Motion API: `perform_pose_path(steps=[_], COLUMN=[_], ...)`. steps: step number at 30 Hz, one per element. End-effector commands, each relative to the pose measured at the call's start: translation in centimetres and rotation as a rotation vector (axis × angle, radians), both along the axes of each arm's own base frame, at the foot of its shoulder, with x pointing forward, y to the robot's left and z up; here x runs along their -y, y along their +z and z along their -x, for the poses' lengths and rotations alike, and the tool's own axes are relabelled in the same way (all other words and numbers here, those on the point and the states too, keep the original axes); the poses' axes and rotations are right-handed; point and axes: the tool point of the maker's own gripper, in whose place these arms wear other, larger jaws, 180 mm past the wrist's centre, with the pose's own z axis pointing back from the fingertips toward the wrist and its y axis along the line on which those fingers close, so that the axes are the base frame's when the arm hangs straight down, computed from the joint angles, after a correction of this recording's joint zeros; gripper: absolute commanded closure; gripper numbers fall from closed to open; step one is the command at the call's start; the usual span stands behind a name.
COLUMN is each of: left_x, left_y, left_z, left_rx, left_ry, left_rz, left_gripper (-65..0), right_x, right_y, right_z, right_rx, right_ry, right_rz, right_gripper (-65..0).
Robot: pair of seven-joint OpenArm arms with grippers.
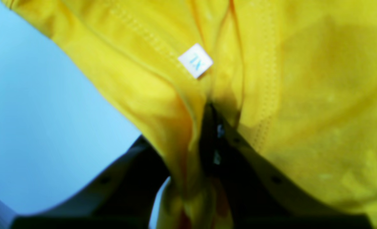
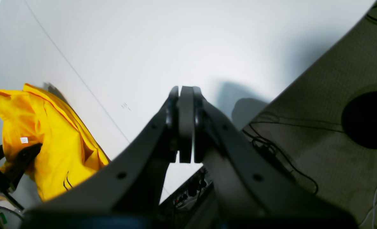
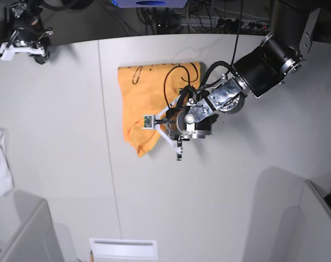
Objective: Fold the T-shirt properly
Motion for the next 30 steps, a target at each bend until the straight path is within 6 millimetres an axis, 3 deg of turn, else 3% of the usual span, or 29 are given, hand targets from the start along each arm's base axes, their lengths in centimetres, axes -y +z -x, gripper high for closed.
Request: perform_pose_path(steps=[1,6,22,29,30], left_x=[-0.3,1.0,0.9,1.0,1.0], left_y=[-0.7,-0.4,0.3,2.2,2.6], left_z=[0.8,0.9,0.1,-2.3,-2.8], left_rx=[-0.031,-0.027,-0.006,0.053,0.064], left_ry=[-0.016,-0.028,-0.024,-0.02,-0.02], left_rz=[-0.024,-0.004,0.0,-0.002,-0.002], left_gripper=[0.0,0.0,0.0,0.0,-2.8], right_x=[0.4,0.3,0.3,0.3,0.3], right_y=[0.9,0.9,0.9,0.9,0.9], right_z=[-0.3,-0.3,-0.6,-0.7,-0.7], right_rx=[0.028,0.028,0.03,0.032,0.032], right_ry=[0.007,0.009,0.017,0.018,0.018], right_rz=[0.027,0.025,0.024,0.025,0.025], right_gripper=[0.0,0.0,0.0,0.0,0.0])
